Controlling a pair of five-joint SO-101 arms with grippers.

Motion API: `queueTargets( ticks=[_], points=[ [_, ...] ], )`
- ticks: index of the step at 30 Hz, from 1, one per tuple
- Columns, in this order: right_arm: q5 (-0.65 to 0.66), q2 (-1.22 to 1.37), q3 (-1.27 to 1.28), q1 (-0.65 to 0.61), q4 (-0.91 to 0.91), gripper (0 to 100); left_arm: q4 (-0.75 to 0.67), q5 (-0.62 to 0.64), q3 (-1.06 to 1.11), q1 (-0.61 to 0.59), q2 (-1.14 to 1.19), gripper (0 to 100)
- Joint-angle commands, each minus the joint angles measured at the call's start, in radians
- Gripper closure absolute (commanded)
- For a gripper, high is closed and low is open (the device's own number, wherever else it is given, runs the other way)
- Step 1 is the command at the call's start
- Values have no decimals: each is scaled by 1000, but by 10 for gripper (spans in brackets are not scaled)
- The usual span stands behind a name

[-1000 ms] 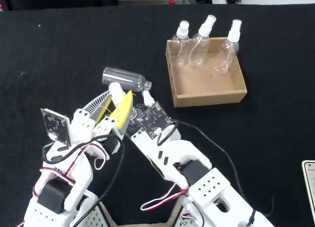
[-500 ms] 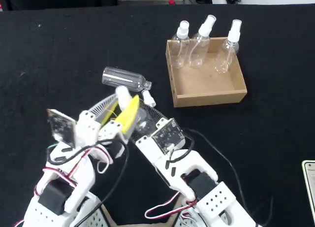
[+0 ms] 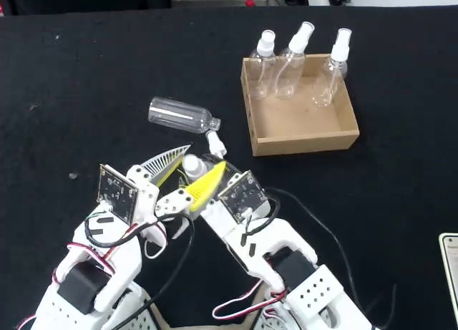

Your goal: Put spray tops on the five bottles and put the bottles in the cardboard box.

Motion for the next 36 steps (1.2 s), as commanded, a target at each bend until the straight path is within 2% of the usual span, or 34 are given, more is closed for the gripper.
queueTargets(
  ticks=[1,11,17,28,32,36],
  points=[
    [-3,-18,-41,18,2,988,2,-9,-13,-1,2,771],
    [-3,-18,-39,18,3,988,2,-5,-54,-131,-31,791],
    [-3,-15,-38,20,3,988,34,-11,-73,-140,-117,791],
    [-8,-19,-50,118,34,988,52,-3,-70,-315,-112,791],
    [-3,-19,-137,184,103,988,-95,-3,85,-332,-110,791],
    [-9,-10,-283,328,106,988,-396,-11,338,-334,-110,791]
  ],
)
